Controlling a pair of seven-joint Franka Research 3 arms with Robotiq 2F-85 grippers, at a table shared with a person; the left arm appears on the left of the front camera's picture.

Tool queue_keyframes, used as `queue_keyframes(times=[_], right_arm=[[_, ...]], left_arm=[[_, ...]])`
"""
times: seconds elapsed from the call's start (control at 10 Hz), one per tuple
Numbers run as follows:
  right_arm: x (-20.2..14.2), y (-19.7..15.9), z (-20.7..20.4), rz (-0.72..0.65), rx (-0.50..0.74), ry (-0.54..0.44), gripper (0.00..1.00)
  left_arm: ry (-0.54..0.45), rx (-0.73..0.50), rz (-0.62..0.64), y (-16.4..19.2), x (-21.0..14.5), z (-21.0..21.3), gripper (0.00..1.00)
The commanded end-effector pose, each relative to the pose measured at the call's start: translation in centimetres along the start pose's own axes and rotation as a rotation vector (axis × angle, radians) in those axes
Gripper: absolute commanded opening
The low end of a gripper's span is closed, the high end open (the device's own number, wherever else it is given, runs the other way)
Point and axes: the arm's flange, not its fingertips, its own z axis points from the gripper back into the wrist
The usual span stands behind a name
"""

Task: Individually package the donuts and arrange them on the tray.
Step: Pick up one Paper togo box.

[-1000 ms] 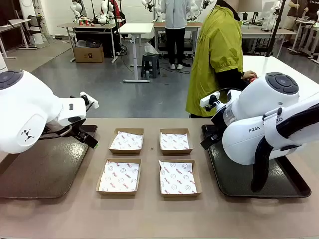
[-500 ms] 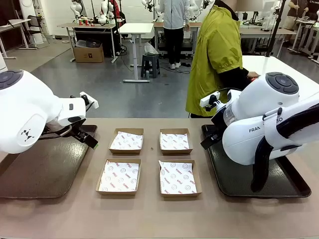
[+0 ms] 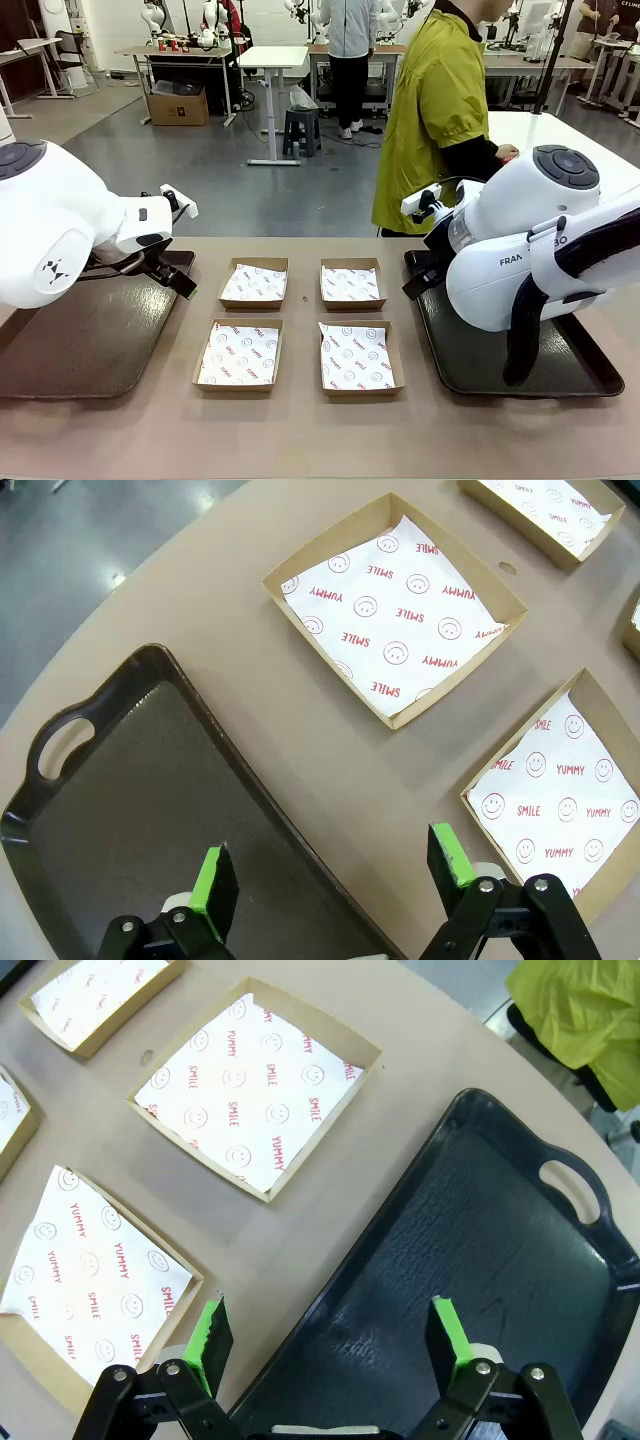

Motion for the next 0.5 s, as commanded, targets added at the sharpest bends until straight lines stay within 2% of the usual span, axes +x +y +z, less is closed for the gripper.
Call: queue_keyframes(times=[0.0,0.1,0.3,0.4], right_arm=[[0.0,0.0,0.0,0.000,0.000,0.000,1.00],[-2.1,1.1,1.5,0.035,-0.018,0.033,1.00],[-7.4,2.9,5.7,0.064,0.015,0.137,1.00],[-9.9,3.3,7.6,0.067,0.016,0.188,1.00]], left_arm=[[0.000,0.000,0.000,0.0,0.0,0.0,1.00],[0.007,0.025,-0.008,-0.8,-2.3,1.9,1.00],[0.004,-0.011,-0.058,-1.4,-7.7,7.0,1.00],[0.005,-0.033,-0.041,-1.6,-10.4,8.7,1.00]])
